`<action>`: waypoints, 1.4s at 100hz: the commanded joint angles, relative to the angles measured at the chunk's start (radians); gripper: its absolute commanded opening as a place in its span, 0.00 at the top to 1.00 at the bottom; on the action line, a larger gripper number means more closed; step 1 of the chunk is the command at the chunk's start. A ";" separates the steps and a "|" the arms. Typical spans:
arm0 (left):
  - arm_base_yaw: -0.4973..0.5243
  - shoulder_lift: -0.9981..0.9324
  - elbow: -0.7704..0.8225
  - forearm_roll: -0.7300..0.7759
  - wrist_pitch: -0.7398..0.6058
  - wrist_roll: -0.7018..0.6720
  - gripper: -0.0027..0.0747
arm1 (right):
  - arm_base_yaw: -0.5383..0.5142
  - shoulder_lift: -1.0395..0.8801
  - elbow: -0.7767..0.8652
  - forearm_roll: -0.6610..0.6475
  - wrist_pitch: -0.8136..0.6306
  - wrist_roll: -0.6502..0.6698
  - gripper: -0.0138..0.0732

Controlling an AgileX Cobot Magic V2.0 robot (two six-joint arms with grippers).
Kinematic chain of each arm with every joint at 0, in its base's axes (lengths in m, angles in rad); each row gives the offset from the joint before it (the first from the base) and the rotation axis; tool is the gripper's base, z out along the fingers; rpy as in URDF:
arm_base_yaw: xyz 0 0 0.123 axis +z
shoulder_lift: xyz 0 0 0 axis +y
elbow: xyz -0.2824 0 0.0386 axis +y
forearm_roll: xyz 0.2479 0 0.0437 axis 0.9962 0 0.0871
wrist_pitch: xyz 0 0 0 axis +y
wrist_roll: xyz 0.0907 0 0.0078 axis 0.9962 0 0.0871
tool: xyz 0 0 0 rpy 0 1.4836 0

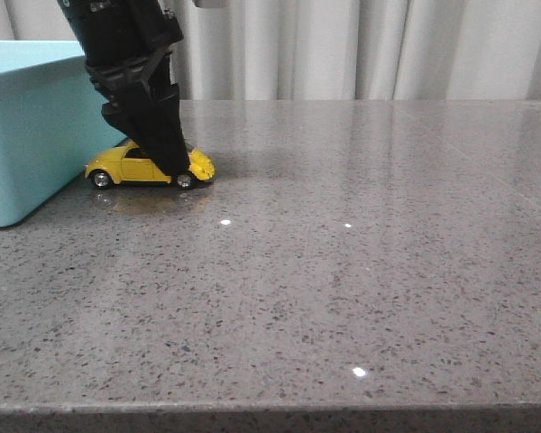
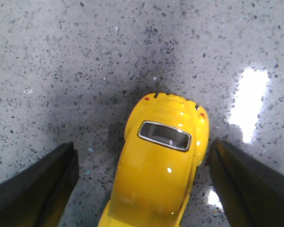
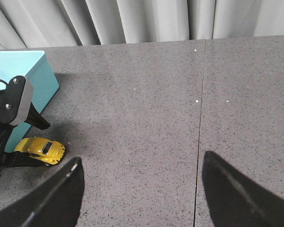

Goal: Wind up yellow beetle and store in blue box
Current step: 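Lower the left gripper onto the beetle beside the box and grasp it, then lift the beetle with the left gripper and carry it over the box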

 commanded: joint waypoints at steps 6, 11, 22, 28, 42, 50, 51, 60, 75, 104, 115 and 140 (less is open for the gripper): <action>-0.011 -0.041 -0.032 -0.013 -0.012 -0.004 0.26 | 0.001 -0.005 -0.024 -0.008 -0.074 -0.013 0.23; -0.011 -0.040 -0.032 -0.011 -0.008 -0.004 0.26 | 0.001 -0.005 -0.024 -0.008 -0.074 -0.013 0.23; -0.011 -0.040 -0.032 -0.007 -0.008 -0.004 0.26 | 0.001 -0.005 -0.024 -0.008 -0.074 -0.013 0.23; -0.011 -0.040 -0.032 -0.005 -0.008 -0.004 0.27 | 0.001 -0.005 -0.024 -0.008 -0.074 -0.013 0.23; -0.011 -0.040 -0.032 -0.005 -0.005 -0.004 0.38 | 0.001 -0.005 -0.024 -0.008 -0.074 -0.013 0.23; -0.011 -0.040 -0.032 -0.005 -0.005 -0.004 0.46 | 0.001 -0.005 -0.024 -0.008 -0.074 -0.013 0.23; -0.011 -0.040 -0.032 -0.005 -0.005 -0.004 0.47 | 0.001 -0.005 -0.024 -0.008 -0.074 -0.013 0.23; -0.011 -0.040 -0.032 -0.003 -0.005 -0.004 0.54 | 0.001 -0.005 -0.024 -0.008 -0.074 -0.013 0.23; -0.011 -0.040 -0.032 -0.003 -0.005 -0.004 0.64 | 0.001 -0.005 -0.024 -0.008 -0.074 -0.013 0.23; -0.012 -0.040 -0.124 -0.048 0.015 -0.004 0.75 | 0.001 -0.005 -0.024 -0.008 -0.076 -0.013 0.23; -0.012 -0.040 -0.211 -0.085 0.053 -0.004 0.75 | 0.001 -0.005 -0.024 -0.008 -0.076 -0.013 0.23; -0.010 -0.040 -0.457 -0.071 0.216 -0.046 0.75 | 0.001 -0.005 -0.024 -0.008 -0.080 -0.013 0.23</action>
